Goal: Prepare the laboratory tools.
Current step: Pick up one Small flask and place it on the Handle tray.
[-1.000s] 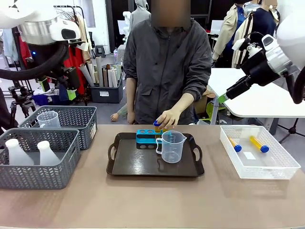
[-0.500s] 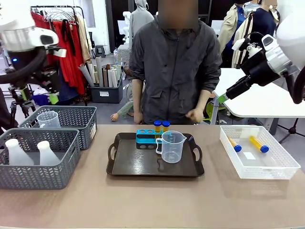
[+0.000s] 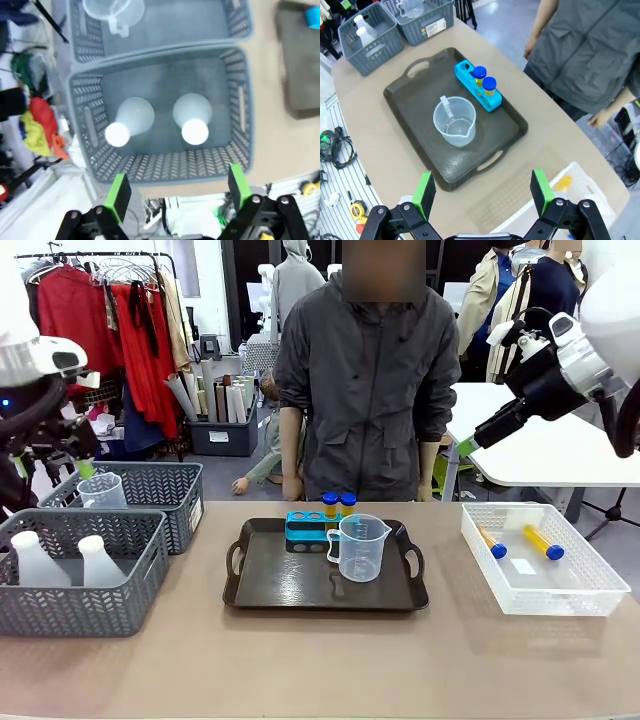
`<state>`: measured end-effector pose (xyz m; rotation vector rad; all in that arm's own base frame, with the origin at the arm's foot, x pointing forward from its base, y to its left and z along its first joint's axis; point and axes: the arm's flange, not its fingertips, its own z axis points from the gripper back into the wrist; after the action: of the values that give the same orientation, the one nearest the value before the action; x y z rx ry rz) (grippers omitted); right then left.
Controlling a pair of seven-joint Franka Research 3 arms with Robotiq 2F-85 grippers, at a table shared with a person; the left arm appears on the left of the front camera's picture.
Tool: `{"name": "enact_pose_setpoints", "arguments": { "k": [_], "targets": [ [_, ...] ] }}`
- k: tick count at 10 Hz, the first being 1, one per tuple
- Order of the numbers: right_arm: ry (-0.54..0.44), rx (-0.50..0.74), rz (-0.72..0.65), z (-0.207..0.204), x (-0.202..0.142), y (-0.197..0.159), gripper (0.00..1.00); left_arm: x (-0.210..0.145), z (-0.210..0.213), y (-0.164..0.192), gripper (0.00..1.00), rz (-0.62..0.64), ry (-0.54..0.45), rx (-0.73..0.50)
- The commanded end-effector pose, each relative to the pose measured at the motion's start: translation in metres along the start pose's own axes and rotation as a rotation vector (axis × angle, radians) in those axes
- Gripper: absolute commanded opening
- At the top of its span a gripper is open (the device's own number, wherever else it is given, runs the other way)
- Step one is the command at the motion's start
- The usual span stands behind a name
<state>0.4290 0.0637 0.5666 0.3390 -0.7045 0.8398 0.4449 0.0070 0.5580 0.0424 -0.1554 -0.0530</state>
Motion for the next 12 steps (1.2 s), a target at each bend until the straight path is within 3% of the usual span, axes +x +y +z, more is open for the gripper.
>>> {"name": "enact_pose_setpoints", "arguments": {
  "k": [1,3,7,12],
  "targets": [
    [-0.023,0.019,-0.003,0.0,0.001,-0.002,1.0,-0.004,-0.028,0.026,1.0,0.05,0.003,0.013],
    [-0.023,0.019,-0.003,0.0,0.001,-0.002,1.0,-0.026,-0.042,0.058,1.0,0.092,0.047,-0.03],
    [-0.023,0.019,-0.003,0.0,0.001,-0.002,1.0,-0.04,-0.083,0.083,1.0,0.114,0.064,-0.057],
    [-0.023,0.019,-0.003,0.0,0.001,-0.002,1.0,-0.025,-0.105,0.097,1.0,0.121,0.055,-0.059]
  ]
}}
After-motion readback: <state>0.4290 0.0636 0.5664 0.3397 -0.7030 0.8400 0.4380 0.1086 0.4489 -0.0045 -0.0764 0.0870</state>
